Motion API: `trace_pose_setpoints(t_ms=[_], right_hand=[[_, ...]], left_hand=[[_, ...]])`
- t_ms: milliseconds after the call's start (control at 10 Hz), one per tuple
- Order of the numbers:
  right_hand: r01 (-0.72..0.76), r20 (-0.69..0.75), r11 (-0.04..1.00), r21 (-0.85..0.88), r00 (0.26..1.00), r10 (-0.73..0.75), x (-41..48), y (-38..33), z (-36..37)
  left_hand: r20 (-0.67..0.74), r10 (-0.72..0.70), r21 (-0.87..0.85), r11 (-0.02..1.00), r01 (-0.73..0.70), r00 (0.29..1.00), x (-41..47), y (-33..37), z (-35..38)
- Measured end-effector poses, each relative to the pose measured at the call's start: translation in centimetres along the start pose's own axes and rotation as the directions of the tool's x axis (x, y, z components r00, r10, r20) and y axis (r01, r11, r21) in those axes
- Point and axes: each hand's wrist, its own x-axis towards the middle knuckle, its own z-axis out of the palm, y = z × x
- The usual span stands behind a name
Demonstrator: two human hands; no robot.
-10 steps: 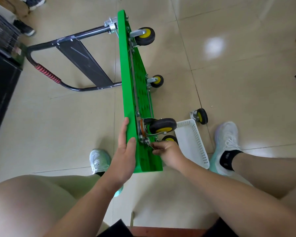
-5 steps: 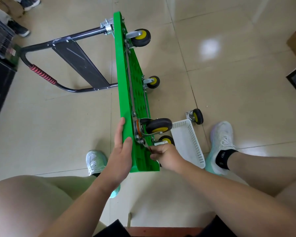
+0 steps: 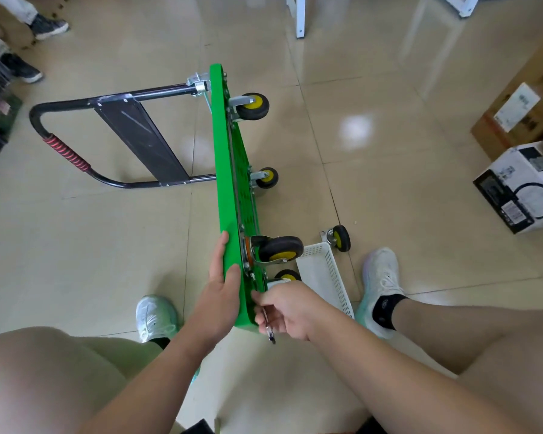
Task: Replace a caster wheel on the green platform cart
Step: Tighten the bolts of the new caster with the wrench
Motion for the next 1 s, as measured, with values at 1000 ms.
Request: trace_pose_setpoints(t_ms=[1000], right_hand=[[0.340,0.002,0.886,-0.314,0.934,-0.358,10.1,3.2,-5.9]], left_hand=[[0.004,-0.032,-0.159,0.987,0.033,0.999,0.3,-0.6,0.3]])
